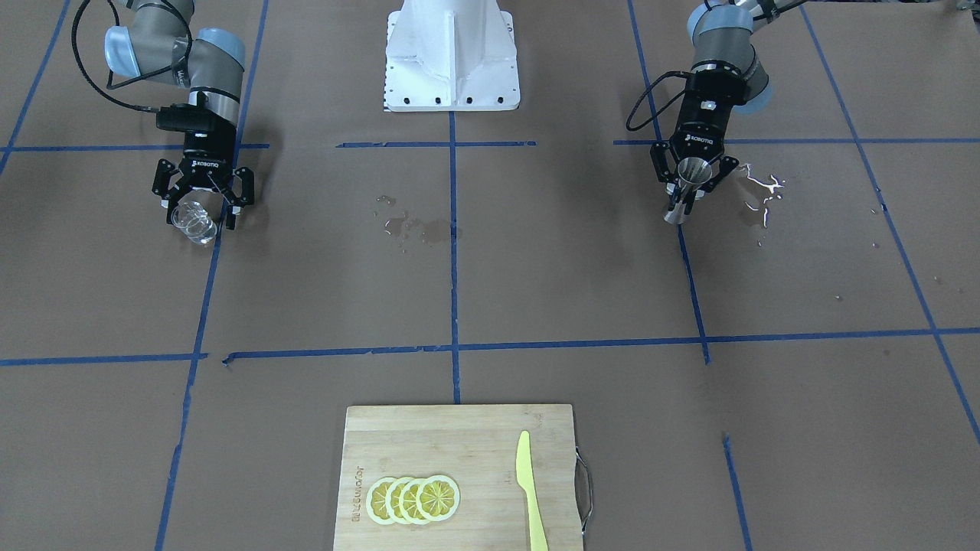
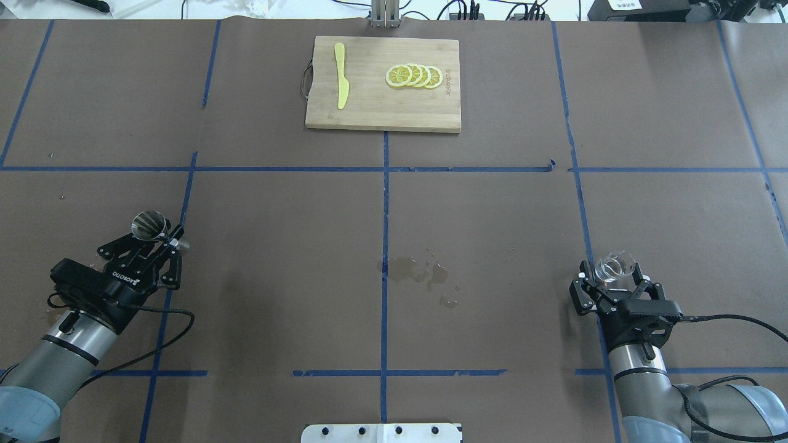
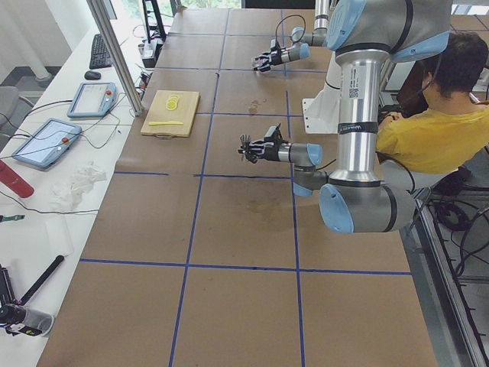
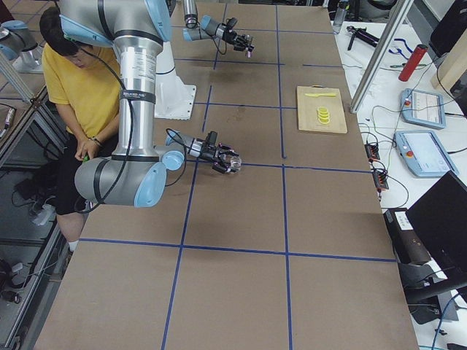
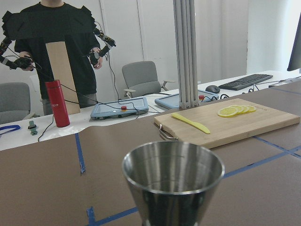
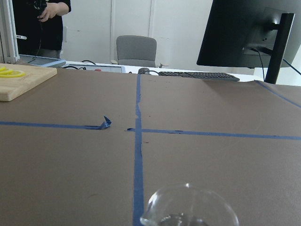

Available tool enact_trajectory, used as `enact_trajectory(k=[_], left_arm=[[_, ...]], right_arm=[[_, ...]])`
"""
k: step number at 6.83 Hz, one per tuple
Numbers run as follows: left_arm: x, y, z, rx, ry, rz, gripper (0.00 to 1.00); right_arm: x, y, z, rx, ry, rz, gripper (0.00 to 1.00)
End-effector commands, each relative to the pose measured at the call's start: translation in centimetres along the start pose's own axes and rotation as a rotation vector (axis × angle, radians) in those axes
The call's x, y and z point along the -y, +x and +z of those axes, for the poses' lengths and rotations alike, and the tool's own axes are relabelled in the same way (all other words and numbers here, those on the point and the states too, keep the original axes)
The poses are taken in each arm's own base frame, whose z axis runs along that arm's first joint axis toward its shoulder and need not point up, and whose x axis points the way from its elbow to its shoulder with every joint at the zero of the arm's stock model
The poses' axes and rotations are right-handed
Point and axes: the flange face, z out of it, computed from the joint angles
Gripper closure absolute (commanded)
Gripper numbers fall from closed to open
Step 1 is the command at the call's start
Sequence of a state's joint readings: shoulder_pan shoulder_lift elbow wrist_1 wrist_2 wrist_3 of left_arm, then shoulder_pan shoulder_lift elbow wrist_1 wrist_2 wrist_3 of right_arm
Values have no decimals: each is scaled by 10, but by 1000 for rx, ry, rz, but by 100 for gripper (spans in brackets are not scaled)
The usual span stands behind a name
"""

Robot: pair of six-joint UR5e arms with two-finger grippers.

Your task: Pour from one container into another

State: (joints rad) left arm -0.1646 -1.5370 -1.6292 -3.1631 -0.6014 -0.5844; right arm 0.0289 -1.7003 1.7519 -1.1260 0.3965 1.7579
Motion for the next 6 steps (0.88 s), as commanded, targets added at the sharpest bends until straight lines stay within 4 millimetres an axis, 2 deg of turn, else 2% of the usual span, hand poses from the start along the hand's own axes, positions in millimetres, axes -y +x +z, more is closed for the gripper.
enact_trajectory(k=[1, 2, 3, 4, 5, 6], left_arm=[[1, 0, 0, 2, 4, -4, 100], [1, 0, 0, 2, 4, -5, 100], [1, 0, 0, 2, 4, -5, 100], [1, -1, 0, 4, 5, -4, 100], [1, 0, 0, 3, 5, -5, 100], [1, 0, 0, 3, 5, -5, 100]], right_arm=[[4, 1, 4, 0, -9, 30, 4], [-7, 11, 10, 0, -14, 26, 4], [-5, 10, 9, 23, -18, 23, 10], [-5, 10, 9, 46, -19, 14, 30], [-6, 10, 11, 55, -19, 3, 67], [-5, 0, 11, 60, -20, 4, 93]])
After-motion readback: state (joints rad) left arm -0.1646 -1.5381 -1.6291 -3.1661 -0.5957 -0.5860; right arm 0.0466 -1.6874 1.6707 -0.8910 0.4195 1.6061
